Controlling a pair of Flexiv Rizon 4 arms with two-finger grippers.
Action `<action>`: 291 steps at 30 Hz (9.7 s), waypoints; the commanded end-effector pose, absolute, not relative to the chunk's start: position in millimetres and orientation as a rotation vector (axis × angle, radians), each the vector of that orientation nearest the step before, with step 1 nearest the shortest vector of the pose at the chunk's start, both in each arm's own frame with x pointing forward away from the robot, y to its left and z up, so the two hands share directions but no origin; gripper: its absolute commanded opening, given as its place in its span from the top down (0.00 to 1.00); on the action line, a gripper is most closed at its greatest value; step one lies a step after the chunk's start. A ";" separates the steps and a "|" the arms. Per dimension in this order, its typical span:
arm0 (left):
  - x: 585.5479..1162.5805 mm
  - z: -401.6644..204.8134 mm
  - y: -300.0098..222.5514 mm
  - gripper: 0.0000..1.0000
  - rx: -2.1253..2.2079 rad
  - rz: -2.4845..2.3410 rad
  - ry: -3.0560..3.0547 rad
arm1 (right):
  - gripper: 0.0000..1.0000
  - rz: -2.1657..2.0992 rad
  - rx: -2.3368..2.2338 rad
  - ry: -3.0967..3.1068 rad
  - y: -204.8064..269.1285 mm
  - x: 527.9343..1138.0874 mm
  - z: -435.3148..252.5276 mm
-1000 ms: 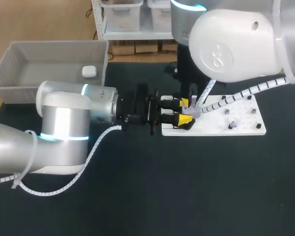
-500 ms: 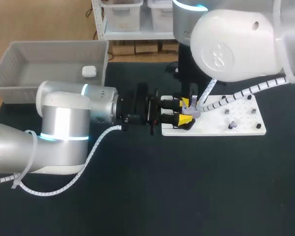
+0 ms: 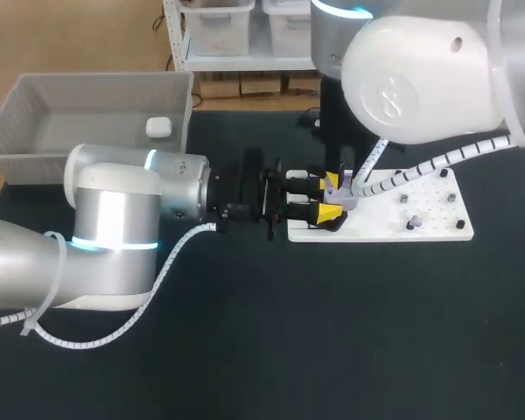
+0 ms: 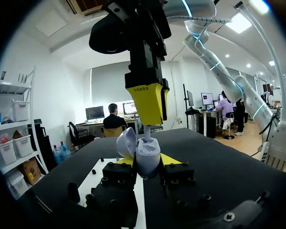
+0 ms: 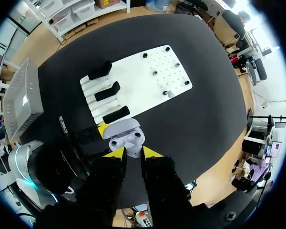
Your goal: Pick up each earbud case from the left stands, insert the matching earbuds, close the lid, and place the case in the box.
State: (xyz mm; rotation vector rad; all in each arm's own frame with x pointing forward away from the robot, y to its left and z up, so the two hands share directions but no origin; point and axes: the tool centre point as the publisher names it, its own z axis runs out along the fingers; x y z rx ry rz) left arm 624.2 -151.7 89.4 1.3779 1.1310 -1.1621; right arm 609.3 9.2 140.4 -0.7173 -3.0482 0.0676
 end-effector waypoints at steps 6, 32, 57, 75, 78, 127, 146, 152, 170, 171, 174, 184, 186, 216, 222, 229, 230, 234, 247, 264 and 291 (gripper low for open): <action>622.7 90.0 -151.9 1.00 1.375 -1.156 1.134 | 1.00 0.063 -0.717 -3.043 6.0 611.9 134.2; 622.7 90.0 -151.9 1.00 1.375 -1.156 1.134 | 0.45 -0.211 -0.364 -3.328 -10.9 564.1 157.6; 622.7 90.0 -151.9 1.00 1.375 -1.156 1.134 | 0.22 -0.256 -0.246 -3.354 -96.6 571.7 92.4; 622.7 90.0 -151.9 1.00 1.375 -1.156 1.134 | 0.49 -0.280 -0.435 -3.277 -113.0 604.5 49.6; 622.7 90.0 -151.9 1.00 1.375 -1.156 1.134 | 0.49 -0.274 -0.449 -3.270 -111.6 608.5 44.3; 622.7 90.0 -151.9 1.00 1.375 -1.156 1.134 | 0.69 -0.293 -0.510 -3.269 -116.2 640.9 17.2; 622.7 90.0 -151.9 1.00 1.375 -1.156 1.134 | 0.84 -0.293 -0.509 -3.264 -115.2 643.3 14.9; 622.7 90.0 -151.9 1.00 1.375 -1.156 1.134 | 1.00 -0.290 -0.510 -3.266 -116.1 642.3 15.6; 622.7 90.0 -151.9 1.00 1.375 -1.156 1.134 | 1.00 -0.343 -0.364 -3.372 -111.4 615.1 111.8; 622.7 90.0 -151.9 1.00 1.375 -1.156 1.134 | 1.00 -0.351 -0.320 -3.372 -109.3 613.0 120.6; 622.7 90.0 -151.9 1.00 1.375 -1.156 1.134 | 1.00 -0.371 -0.207 -3.371 -102.9 607.8 144.2; 622.7 90.0 -151.9 1.00 1.375 -1.156 1.134 | 1.00 -0.405 0.197 -3.244 -62.3 596.4 189.5; 622.7 90.0 -151.9 1.00 1.375 -1.156 1.134 | 1.00 -0.384 0.265 -3.239 -51.4 597.1 191.7; 622.7 90.0 -151.9 1.00 1.375 -1.156 1.134 | 1.00 -0.172 0.645 -3.149 8.6 609.6 153.9; 622.7 90.0 -151.9 1.00 1.375 -1.156 1.134 | 1.00 -0.153 0.674 -3.149 11.9 608.7 152.0; 622.7 90.0 -151.9 1.00 1.375 -1.156 1.134 | 1.00 -0.148 0.692 -3.140 14.5 607.1 149.5; 622.7 90.0 -151.9 1.00 1.375 -1.156 1.134 | 1.00 -0.146 0.696 -3.138 14.8 606.9 149.2; 622.7 90.0 -151.9 1.00 1.375 -1.156 1.134 | 1.00 -0.136 0.708 -3.135 16.4 606.8 146.2; 622.7 90.0 -151.9 1.00 1.375 -1.156 1.134 | 1.00 -0.141 0.696 -3.131 16.1 612.1 139.7; 622.7 90.0 -151.9 1.00 1.375 -1.156 1.134 | 1.00 -0.137 0.685 -3.126 15.5 615.5 135.8; 622.7 90.0 -151.9 1.00 1.375 -1.156 1.134 | 0.00 -0.336 0.616 -3.162 8.6 605.2 163.4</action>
